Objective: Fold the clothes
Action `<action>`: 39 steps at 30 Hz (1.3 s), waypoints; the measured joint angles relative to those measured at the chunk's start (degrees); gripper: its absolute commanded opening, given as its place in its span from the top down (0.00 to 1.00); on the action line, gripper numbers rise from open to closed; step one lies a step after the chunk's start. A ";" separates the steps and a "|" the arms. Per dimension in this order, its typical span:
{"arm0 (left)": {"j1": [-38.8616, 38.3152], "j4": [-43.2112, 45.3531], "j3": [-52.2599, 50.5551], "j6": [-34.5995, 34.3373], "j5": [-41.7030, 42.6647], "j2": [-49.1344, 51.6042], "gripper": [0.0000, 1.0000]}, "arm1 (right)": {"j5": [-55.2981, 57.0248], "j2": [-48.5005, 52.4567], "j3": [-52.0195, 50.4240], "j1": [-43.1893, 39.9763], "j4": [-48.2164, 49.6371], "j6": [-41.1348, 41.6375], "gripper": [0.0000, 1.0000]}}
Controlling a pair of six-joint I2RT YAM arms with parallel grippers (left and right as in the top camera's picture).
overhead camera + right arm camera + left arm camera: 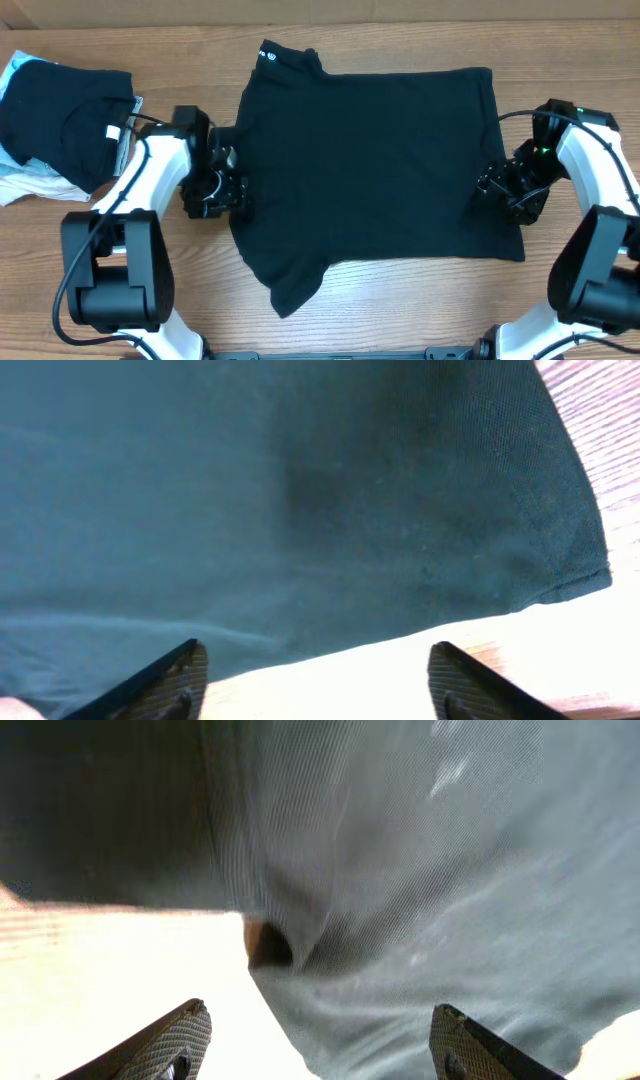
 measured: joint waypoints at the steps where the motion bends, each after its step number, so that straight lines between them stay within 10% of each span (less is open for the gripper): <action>1: -0.04 -1.05 0.00 -0.20 -0.57 0.00 0.28 | 0.02 -0.79 0.00 -0.15 0.02 -0.07 0.20; 29: -5.86 -9.64 -1.36 -2.95 0.98 -9.99 0.22 | -3.91 -3.28 -21.70 -16.83 23.02 8.24 0.53; 33: -9.75 -6.82 -5.90 -5.88 1.14 -10.05 0.09 | -5.38 -3.43 -22.27 -16.87 24.46 9.27 0.94; 39: -12.04 -2.40 -13.66 -10.40 2.80 -10.05 0.09 | -6.93 -3.43 -22.51 -16.83 24.94 9.81 0.96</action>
